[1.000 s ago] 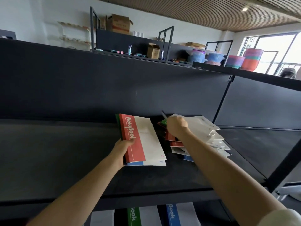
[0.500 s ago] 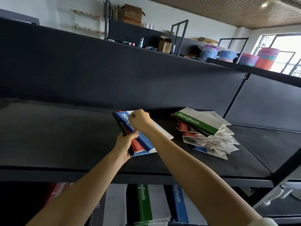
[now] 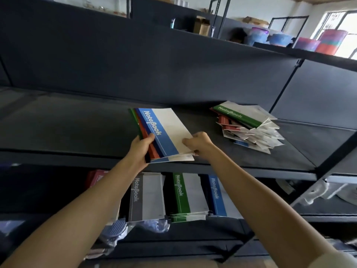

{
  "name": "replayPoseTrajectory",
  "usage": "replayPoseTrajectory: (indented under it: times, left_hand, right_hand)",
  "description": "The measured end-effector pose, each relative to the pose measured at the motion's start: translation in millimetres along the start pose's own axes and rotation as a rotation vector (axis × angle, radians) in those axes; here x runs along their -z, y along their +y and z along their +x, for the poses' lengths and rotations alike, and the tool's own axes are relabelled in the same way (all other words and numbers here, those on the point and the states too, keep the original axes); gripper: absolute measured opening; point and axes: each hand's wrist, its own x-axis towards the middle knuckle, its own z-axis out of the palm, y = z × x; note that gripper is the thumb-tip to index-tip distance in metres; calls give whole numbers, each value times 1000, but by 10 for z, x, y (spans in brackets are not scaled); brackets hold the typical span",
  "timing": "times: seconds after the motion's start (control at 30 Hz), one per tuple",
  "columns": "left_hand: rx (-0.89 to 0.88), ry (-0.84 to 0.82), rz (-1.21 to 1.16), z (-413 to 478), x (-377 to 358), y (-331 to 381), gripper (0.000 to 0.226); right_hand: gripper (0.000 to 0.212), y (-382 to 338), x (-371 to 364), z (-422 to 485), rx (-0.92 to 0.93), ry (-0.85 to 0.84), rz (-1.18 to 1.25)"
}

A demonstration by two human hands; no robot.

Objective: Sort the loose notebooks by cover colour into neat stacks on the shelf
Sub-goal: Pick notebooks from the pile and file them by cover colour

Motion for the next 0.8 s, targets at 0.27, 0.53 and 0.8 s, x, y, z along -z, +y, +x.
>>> replayPoseTrajectory:
  times: [0.27,0.53,0.8]
  left_hand:
    - [-5,105,139,-772,65,-226,29]
    - [195,111,78,-1815,-14,-1230,30]
    - [356,41,58,-2358,-34,-1991,32]
  right_hand:
    - [29,361,91,-733,-22,-219,249]
    - [18,1449,335,-1634,-88,-191,247]
    - [45,2399,446,-2183,-316,-225,214]
